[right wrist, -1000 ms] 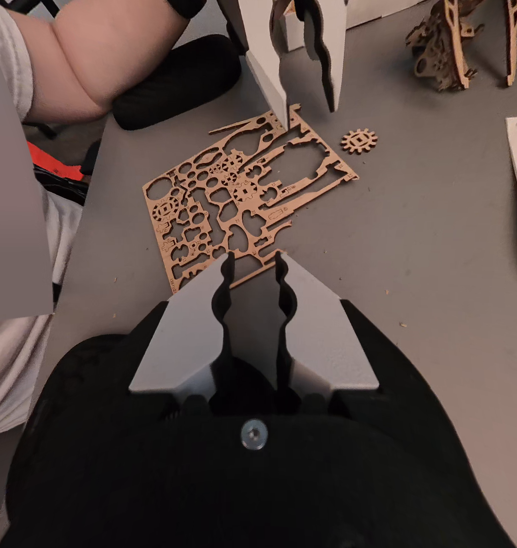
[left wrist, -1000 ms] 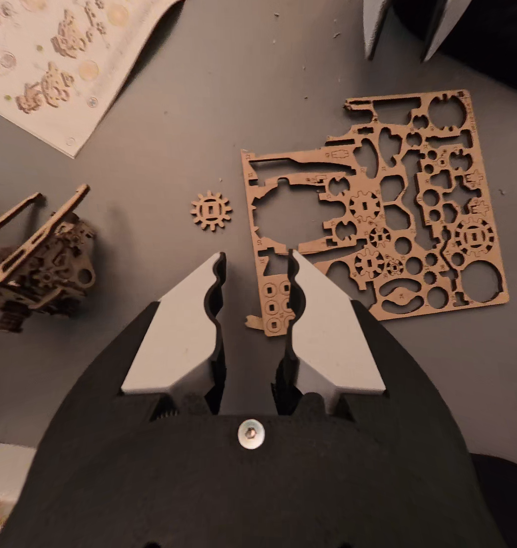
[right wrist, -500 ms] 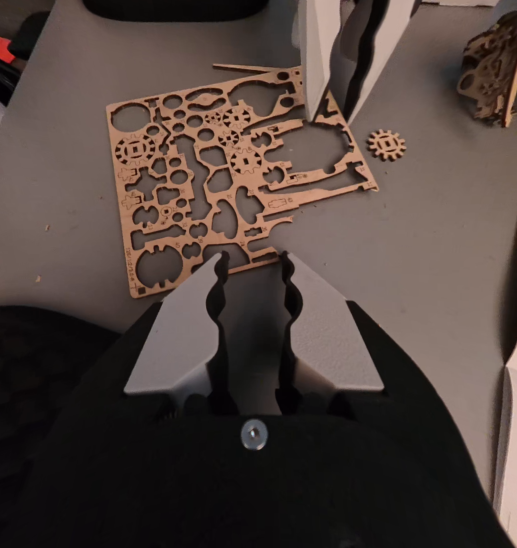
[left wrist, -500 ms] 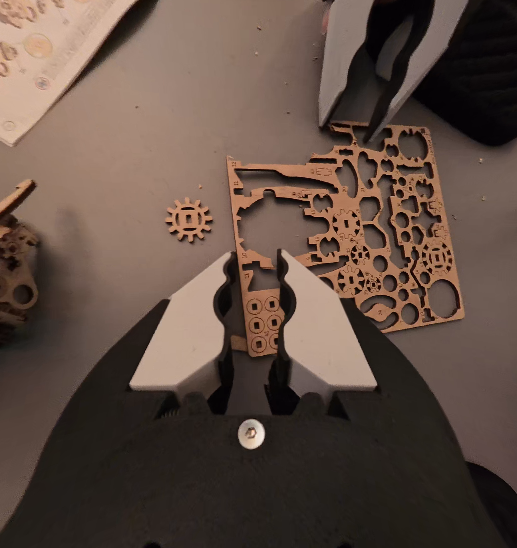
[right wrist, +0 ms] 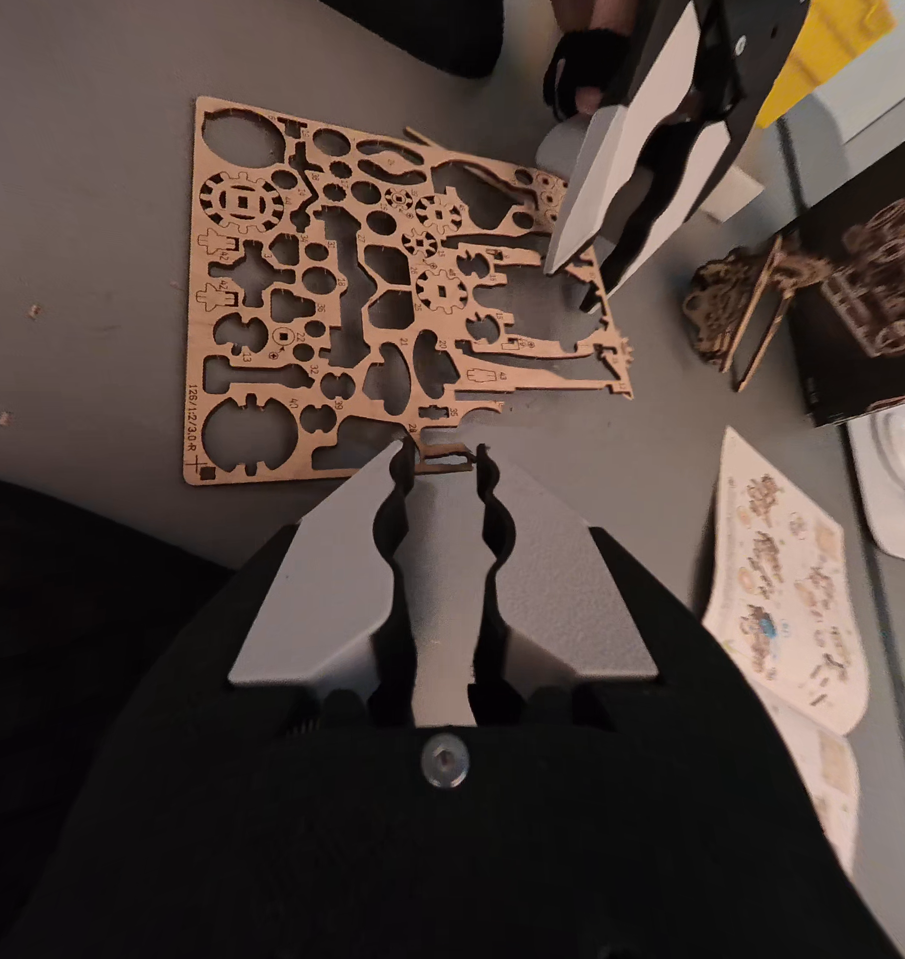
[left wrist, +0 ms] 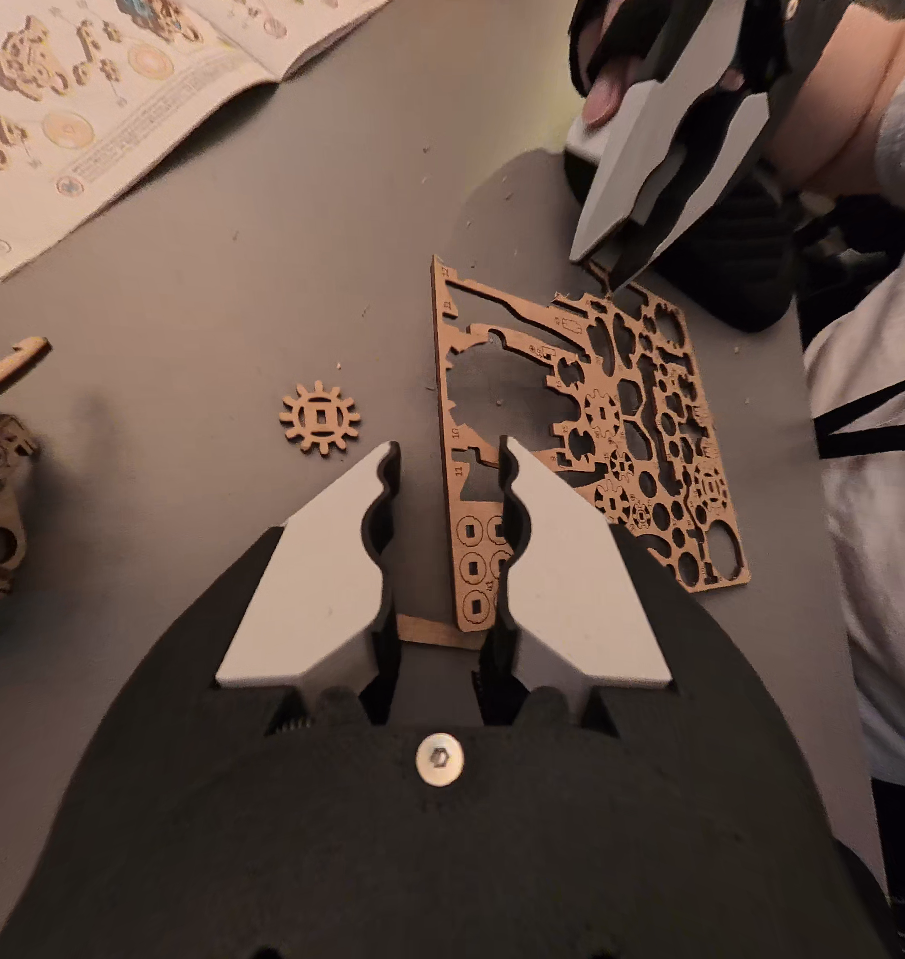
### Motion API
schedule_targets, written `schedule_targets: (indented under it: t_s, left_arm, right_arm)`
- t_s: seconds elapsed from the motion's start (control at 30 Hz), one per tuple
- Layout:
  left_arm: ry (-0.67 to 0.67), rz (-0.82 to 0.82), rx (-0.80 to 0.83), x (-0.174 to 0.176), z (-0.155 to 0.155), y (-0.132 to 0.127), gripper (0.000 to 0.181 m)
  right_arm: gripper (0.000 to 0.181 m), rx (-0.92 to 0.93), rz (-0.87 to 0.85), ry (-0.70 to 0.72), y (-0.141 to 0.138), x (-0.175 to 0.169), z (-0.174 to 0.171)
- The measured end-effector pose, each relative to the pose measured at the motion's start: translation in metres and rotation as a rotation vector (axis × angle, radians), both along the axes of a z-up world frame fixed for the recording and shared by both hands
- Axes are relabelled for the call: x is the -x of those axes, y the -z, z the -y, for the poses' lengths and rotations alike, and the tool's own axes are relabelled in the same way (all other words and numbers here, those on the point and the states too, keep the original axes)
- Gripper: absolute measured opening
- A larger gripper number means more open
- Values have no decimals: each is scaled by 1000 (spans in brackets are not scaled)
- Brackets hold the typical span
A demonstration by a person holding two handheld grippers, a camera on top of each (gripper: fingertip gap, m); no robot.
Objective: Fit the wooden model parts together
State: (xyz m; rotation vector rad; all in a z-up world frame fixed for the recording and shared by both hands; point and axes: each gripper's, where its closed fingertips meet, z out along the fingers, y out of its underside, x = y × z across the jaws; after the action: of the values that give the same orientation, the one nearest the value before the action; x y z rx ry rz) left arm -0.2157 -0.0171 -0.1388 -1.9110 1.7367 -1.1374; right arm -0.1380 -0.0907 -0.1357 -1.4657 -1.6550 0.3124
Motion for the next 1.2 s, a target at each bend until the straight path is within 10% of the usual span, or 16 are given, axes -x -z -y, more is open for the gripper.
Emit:
schedule_targets:
  t_s: [0.37,0.7,0.87,1.0,1.2]
  left_arm:
    - [85,87,245,8,19,-30,12]
    - [119,222,128,-2,25,-57,11]
    - [132,297,58,-13,33,-71,10]
    - [137,298,42,-19,39,-72,12]
    - [69,361,87,-22,27,-77,32]
  right_arm:
    - [23,-130,-35,12,-13,-1,-5]
    - [72,604,-461,134,-41,-8,-13]
    - [63,753,-510,158,-45,0,-9]
    - [9,854,-513,79,-49,9,10]
    - [3,917,-588,135,-52,0,-2]
